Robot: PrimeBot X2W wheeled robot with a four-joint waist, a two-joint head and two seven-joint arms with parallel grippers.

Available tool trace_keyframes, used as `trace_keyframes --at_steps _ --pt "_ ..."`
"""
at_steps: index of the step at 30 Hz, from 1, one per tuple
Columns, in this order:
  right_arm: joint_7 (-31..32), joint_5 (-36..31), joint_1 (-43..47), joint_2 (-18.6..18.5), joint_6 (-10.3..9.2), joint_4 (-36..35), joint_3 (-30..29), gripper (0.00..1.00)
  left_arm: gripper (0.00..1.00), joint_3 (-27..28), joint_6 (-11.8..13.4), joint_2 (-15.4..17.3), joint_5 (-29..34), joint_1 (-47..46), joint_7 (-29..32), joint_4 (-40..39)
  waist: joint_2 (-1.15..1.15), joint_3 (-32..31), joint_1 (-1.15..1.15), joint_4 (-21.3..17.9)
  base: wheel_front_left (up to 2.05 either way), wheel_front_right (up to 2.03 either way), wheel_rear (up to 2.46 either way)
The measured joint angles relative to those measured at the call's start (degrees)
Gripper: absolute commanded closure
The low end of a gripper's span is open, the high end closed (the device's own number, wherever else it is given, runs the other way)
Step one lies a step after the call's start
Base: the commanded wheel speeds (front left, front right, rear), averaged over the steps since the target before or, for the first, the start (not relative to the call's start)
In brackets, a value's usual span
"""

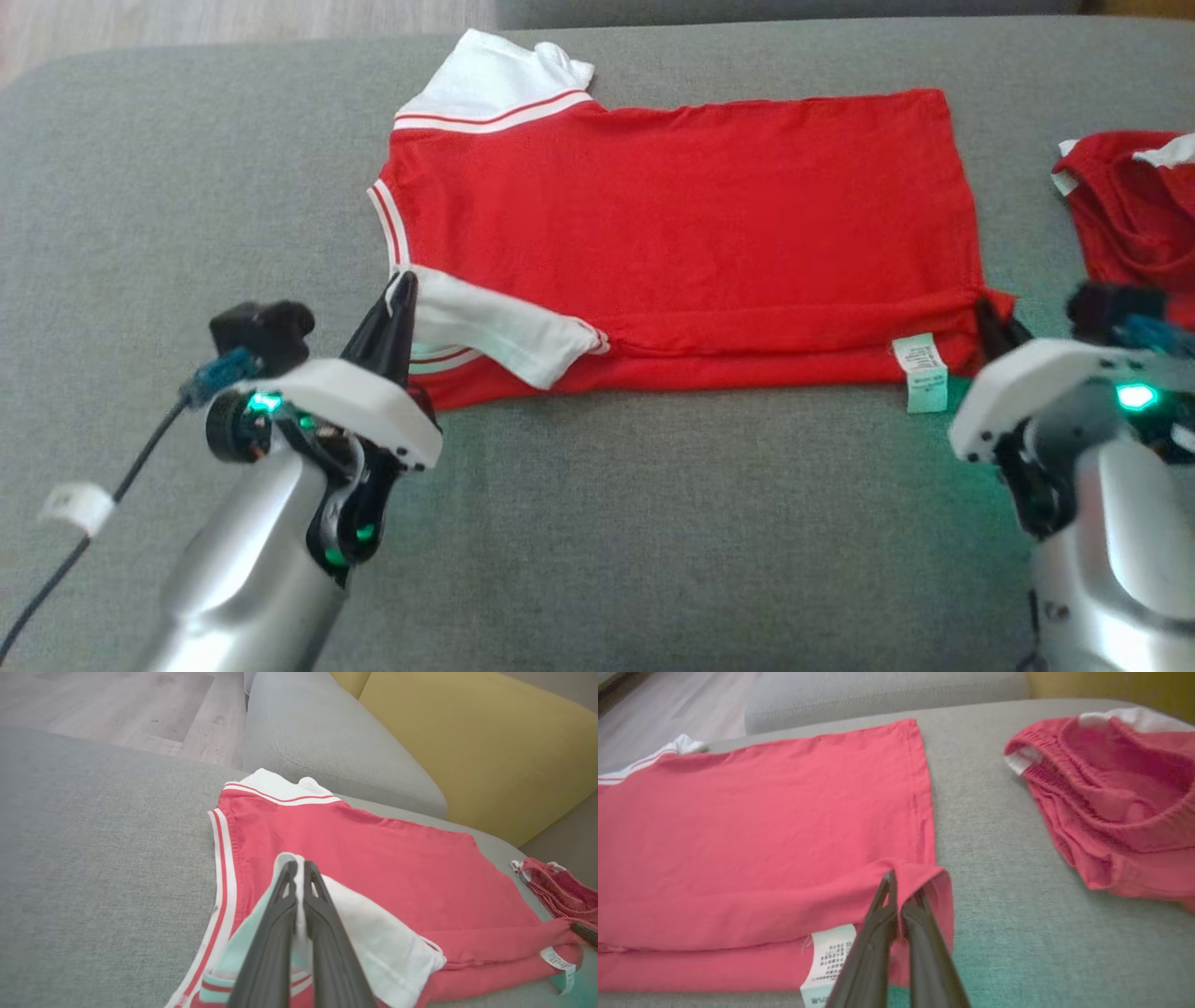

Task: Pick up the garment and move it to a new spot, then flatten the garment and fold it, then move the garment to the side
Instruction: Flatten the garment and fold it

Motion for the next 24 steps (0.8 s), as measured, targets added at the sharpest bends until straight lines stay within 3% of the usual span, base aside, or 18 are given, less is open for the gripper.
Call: trace_keyframes --at_steps 6,15,16,18,19,20,21,22,23,24 --pt "7.3 -2.7 -4.8 0.0 0.00 3.3 2.1 1.00 1.00 -1.2 -0.3 0.1 0.0 -4.4 5.8 3.7 0.00 0.3 0.00 -0.2 0.00 0.00 0.00" --pt "11.6 -4.7 -10.7 -0.1 0.00 6.1 1.8 1.00 1.00 -1.8 -0.2 0.7 0.1 -10.3 9.6 6.5 0.00 0.8 -0.01 0.0 0.00 0.00 0.00" --pt "11.8 -4.7 -11.2 -0.1 0.00 6.7 1.8 0.96 1.00 -1.8 -0.3 0.7 0.1 -10.6 9.7 7.0 0.00 0.9 -0.01 -0.1 0.00 0.00 0.00" --pt "11.7 -4.7 -12.2 -0.1 0.00 7.7 1.6 0.69 1.00 -1.8 -0.3 0.6 0.1 -11.3 9.8 8.2 0.00 1.3 -0.01 -0.2 0.00 0.00 0.00" --pt "11.3 -4.7 -12.7 -0.1 0.00 8.3 1.4 0.69 1.00 -1.8 -0.3 0.6 0.1 -11.7 9.8 8.8 0.00 1.5 -0.01 -0.2 0.00 0.00 0.00" --pt "10.3 -4.8 -13.3 -0.2 0.00 8.7 1.2 0.20 1.00 -1.8 -0.3 0.5 0.1 -12.1 9.8 9.5 0.00 1.7 -0.01 -0.2 0.00 0.00 0.00" --pt "9.1 -5.2 -14.0 -0.2 0.00 9.1 0.8 0.00 0.67 -1.8 -0.3 0.5 0.1 -12.5 9.8 10.0 0.00 1.8 -0.01 -0.3 0.00 0.00 0.00" --pt "8.0 -5.2 -14.7 -0.2 0.00 9.6 0.5 0.00 0.15 -1.8 -0.3 0.4 0.1 -12.9 9.2 10.2 0.00 1.9 -0.01 -0.3 0.00 0.00 0.00" --pt "6.8 -4.9 -15.2 -0.2 0.00 10.0 0.2 0.00 0.00 -1.7 -0.3 0.3 0.1 -13.2 8.7 10.4 0.00 2.0 -0.01 -0.3 0.00 0.00 0.00" --pt "5.6 -4.4 -15.7 -0.2 0.00 10.3 0.0 0.00 0.00 -1.7 -0.3 0.2 0.1 -13.6 8.3 10.8 0.00 2.1 -0.01 -0.3 0.00 0.00 0.00"
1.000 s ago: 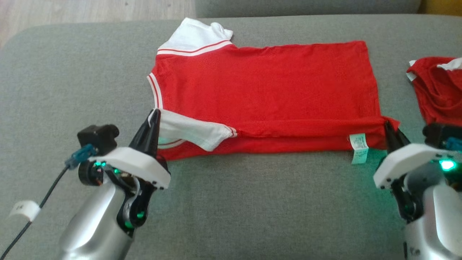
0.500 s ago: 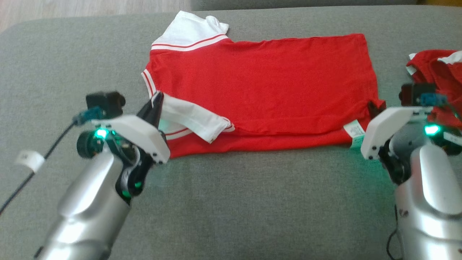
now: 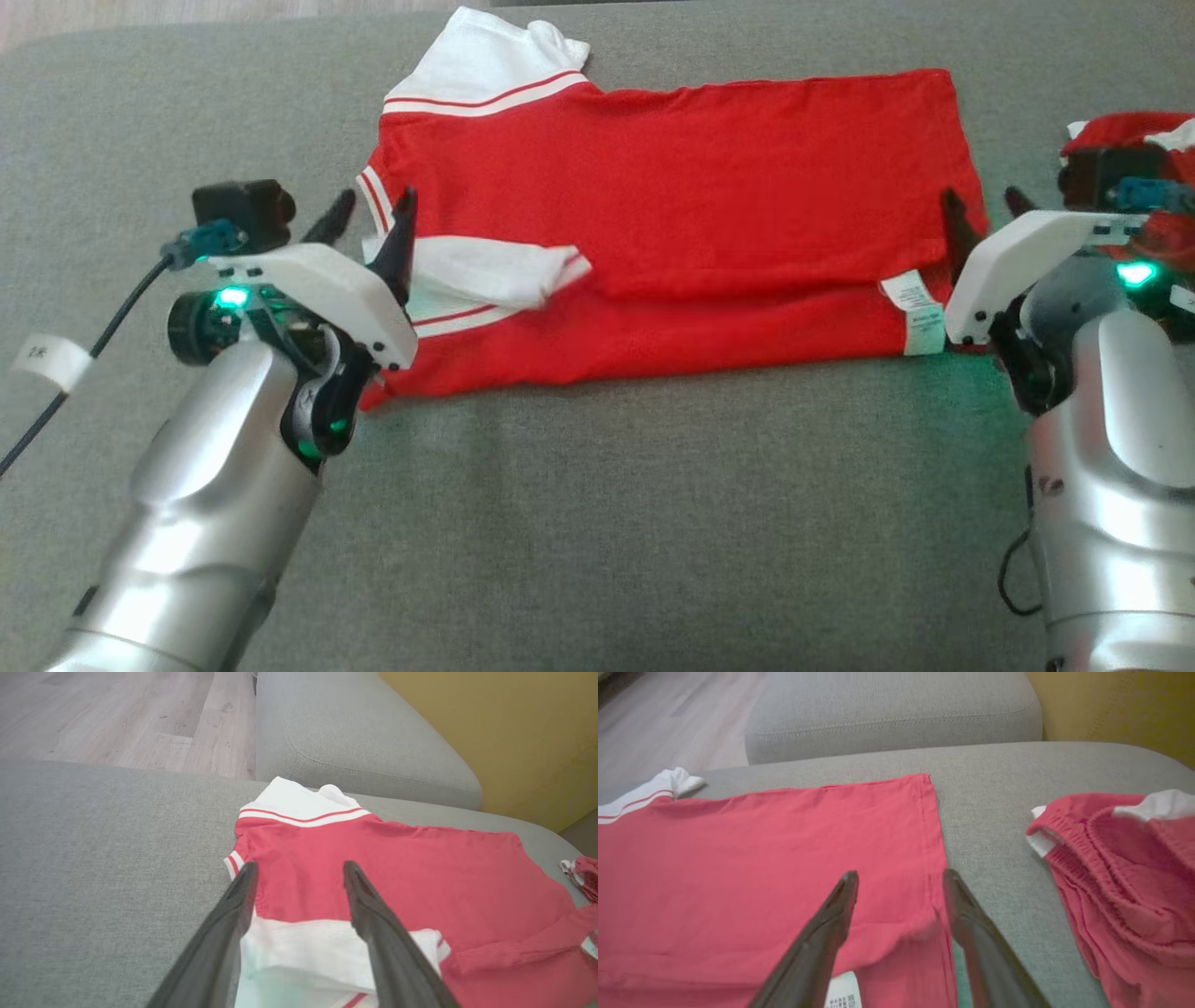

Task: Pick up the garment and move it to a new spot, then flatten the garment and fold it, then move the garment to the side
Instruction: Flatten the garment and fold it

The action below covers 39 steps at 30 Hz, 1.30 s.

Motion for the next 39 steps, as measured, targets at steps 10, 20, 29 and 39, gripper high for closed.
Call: trace_keyframes --at_steps 10,20,29,39 --pt "-5.2 0.1 0.2 -0.1 0.00 -0.1 -1.1 0.00 0.00 1.9 -0.5 0.9 -0.2 0.5 -4.1 -3.9 0.00 -0.9 -0.01 0.2 0.00 0.00 0.00" --pt "-5.8 -0.4 13.2 0.0 0.00 -13.5 -0.5 0.00 0.00 2.8 4.7 5.0 -2.2 19.0 -3.9 -19.2 0.00 -2.7 -0.02 1.1 0.00 0.00 0.00" --pt "-3.6 1.5 21.5 0.0 0.00 -23.0 -0.1 0.00 0.00 2.6 7.7 3.8 -4.0 25.5 -4.0 -19.6 0.00 -1.3 -0.01 1.2 0.00 0.00 0.00" --pt "-2.2 2.2 21.2 0.1 0.00 -24.2 0.3 0.00 0.00 3.3 8.2 2.5 -5.7 23.1 -3.4 -15.1 0.00 1.4 0.00 -0.4 0.00 0.00 0.00"
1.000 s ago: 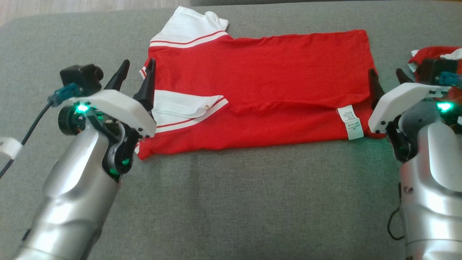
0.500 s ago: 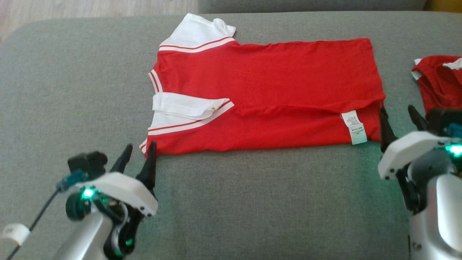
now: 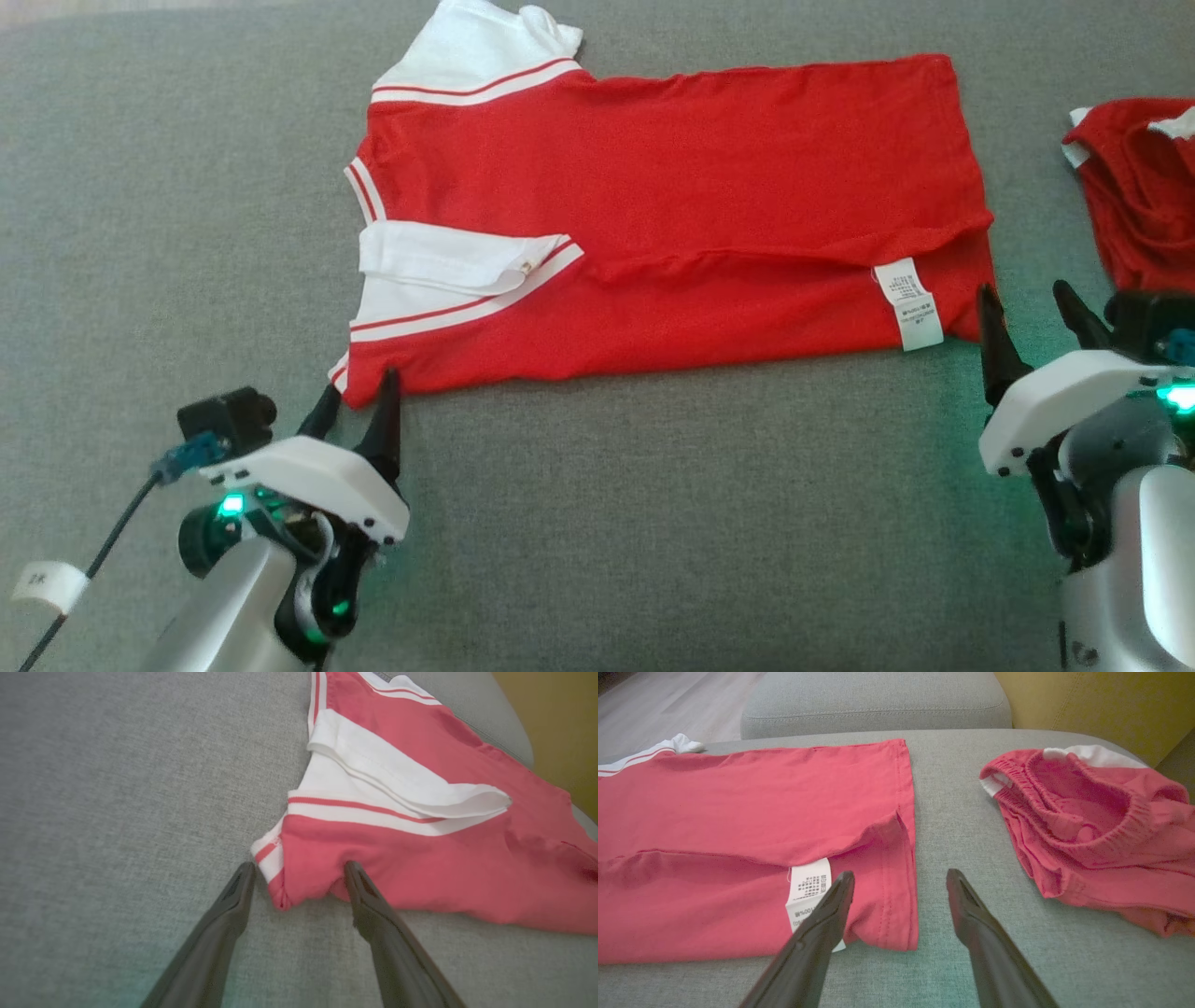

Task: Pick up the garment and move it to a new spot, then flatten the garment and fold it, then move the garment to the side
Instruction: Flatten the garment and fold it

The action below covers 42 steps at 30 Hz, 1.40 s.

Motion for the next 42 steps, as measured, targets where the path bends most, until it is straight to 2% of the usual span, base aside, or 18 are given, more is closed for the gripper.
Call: trace_keyframes --at_steps 5,6,7,8,9,10,11,12,14,17,18,19,20,21,24,29,33,42 --pt "0.2 0.2 -0.9 0.0 0.00 3.0 -0.1 0.00 0.00 0.3 -1.1 -0.4 -1.0 -2.0 -0.1 2.1 0.00 1.1 0.00 -0.4 0.00 0.00 0.00" --pt "0.2 0.2 -1.4 0.0 0.00 3.9 -0.1 0.00 0.20 0.3 -1.3 -0.5 -1.0 -2.3 -0.2 2.4 0.00 1.2 0.00 -0.4 0.00 0.00 0.00" --pt "0.2 0.2 -1.8 0.0 0.00 4.8 -0.2 0.00 0.47 0.3 -1.6 -0.6 -1.1 -2.6 -0.3 2.8 0.00 1.3 0.00 -0.4 0.00 0.00 0.00" --pt "0.3 0.2 -2.3 0.0 0.00 5.8 -0.4 0.00 0.61 0.3 -2.0 -0.7 -1.1 -2.9 -0.7 3.2 0.00 1.3 0.00 -0.3 0.00 0.00 0.00" --pt "0.3 0.1 -2.9 0.0 0.00 6.8 -0.5 0.00 0.62 0.2 -2.5 -0.8 -1.1 -3.1 -1.0 3.4 0.00 1.4 0.00 -0.2 0.00 0.00 0.00" --pt "0.5 -0.3 -3.4 0.0 0.00 7.8 -0.7 0.00 0.58 0.2 -3.1 -1.1 -1.1 -3.1 -1.4 3.8 0.00 1.3 0.00 -0.1 0.00 0.00 0.00" --pt "0.5 -0.5 -3.9 0.0 0.00 8.8 -0.9 0.00 0.57 0.1 -3.1 -1.4 -1.1 -3.1 -1.7 4.2 0.00 1.3 0.00 0.1 0.00 0.00 0.00" --pt "0.5 -0.3 -4.2 0.0 0.00 9.8 -0.9 0.00 0.62 0.0 -3.3 -1.7 -0.9 -3.1 -2.1 4.5 0.00 1.2 0.00 0.2 0.00 0.00 0.00" --pt "0.7 0.2 -5.0 0.0 0.00 12.0 -0.9 0.00 0.74 0.0 -3.6 -1.9 -0.9 -3.1 -2.8 4.6 0.00 0.9 0.00 0.5 0.00 0.00 0.00" --pt "0.8 -0.2 -5.4 0.0 0.00 14.7 -1.4 0.00 1.00 -0.1 -4.4 -1.9 -0.7 -3.1 -3.6 4.6 0.00 0.3 0.00 1.0 0.00 0.00 0.00" --pt "0.8 -0.1 -5.6 0.0 0.00 15.5 -1.6 0.13 1.00 -0.1 -4.6 -1.9 -0.4 -3.1 -3.8 4.5 0.00 0.1 0.00 1.2 0.00 0.00 0.00" --pt "0.8 0.0 -6.0 0.0 0.00 16.3 -1.7 0.51 1.00 -0.2 -4.6 -1.9 -0.3 -3.1 -4.2 4.3 0.00 -0.2 0.00 1.3 0.00 0.00 0.00" --pt "0.8 0.1 -6.3 0.0 0.00 16.9 -1.7 0.66 1.00 -0.2 -4.6 -1.9 -0.3 -3.1 -4.4 3.9 0.00 -0.5 0.00 1.4 0.00 0.00 0.00" --pt "0.8 0.6 -6.4 0.0 0.00 17.4 -1.6 0.72 1.00 -0.2 -4.6 -1.8 -0.3 -3.1 -4.6 3.5 0.00 -0.8 0.00 1.5 0.00 0.00 0.00" --pt "0.5 2.7 -6.3 0.0 0.00 18.6 -1.8 0.99 1.00 -0.3 -4.6 -1.7 0.1 -3.1 -4.9 2.2 0.00 -2.1 0.00 1.7 0.00 0.00 0.00" --pt "-1.2 3.8 -6.1 0.0 0.00 18.2 -2.5 1.00 1.00 -0.7 -4.5 -0.7 0.6 -2.6 -4.9 -1.1 0.00 -4.7 0.00 1.8 0.00 0.00 0.00" --pt "-1.8 5.4 -5.4 0.0 0.00 14.6 -2.8 1.00 1.00 -0.7 -3.9 1.0 1.0 -0.6 -4.8 -5.3 0.00 -7.0 -0.01 1.6 0.00 0.00 0.00" --pt "4.9 6.2 8.1 0.1 0.00 -0.5 -2.6 1.00 1.00 -1.4 1.3 8.1 1.1 10.4 1.1 -21.1 0.00 -10.5 -0.01 1.1 0.00 0.00 0.00"
